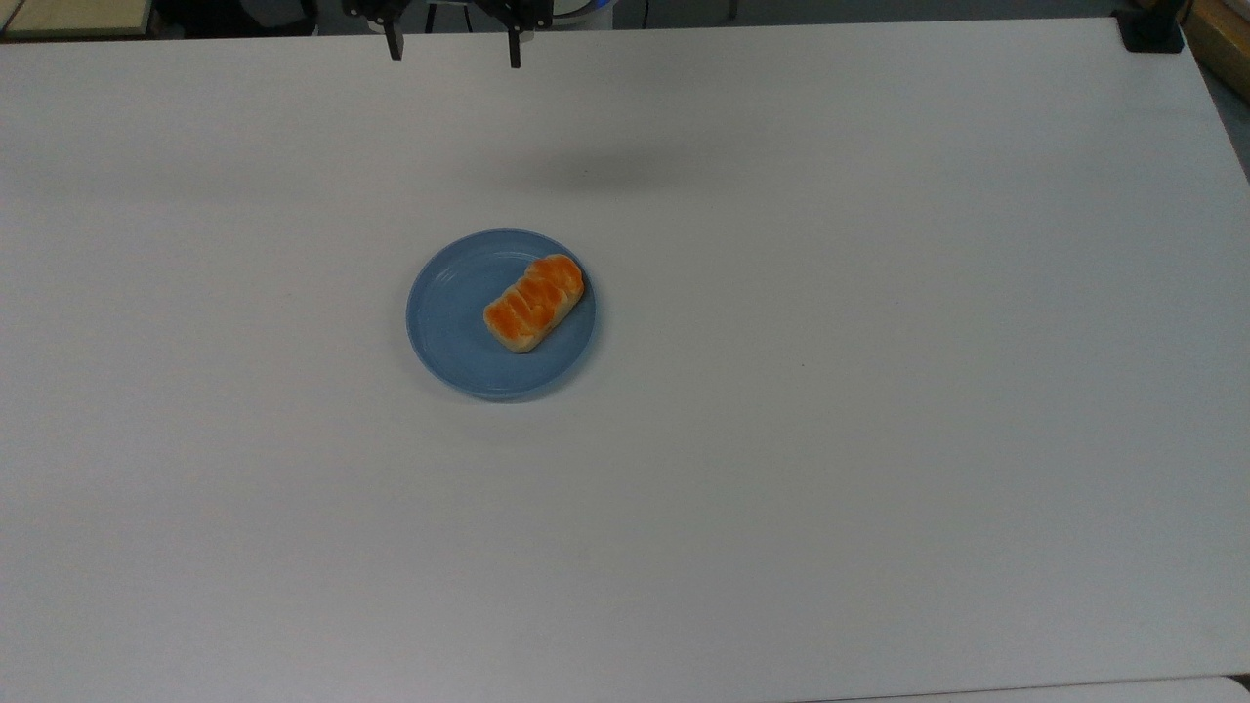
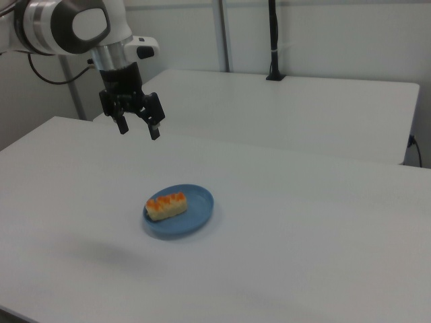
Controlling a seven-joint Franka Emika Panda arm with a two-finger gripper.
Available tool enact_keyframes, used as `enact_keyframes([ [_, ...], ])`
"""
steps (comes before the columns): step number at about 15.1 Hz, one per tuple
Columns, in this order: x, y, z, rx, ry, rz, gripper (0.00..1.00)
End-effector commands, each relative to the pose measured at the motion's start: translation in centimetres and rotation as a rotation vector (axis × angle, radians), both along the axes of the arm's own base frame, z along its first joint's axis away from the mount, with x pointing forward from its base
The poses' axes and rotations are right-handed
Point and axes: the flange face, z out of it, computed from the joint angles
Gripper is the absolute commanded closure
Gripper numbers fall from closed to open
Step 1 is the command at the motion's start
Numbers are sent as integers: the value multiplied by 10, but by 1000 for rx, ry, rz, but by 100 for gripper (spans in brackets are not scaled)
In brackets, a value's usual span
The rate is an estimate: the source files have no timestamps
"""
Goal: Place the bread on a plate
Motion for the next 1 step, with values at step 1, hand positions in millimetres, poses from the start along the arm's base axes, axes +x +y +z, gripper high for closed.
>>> enact_keyframes([
  [1,-2,-1,5,21,15,16,0],
])
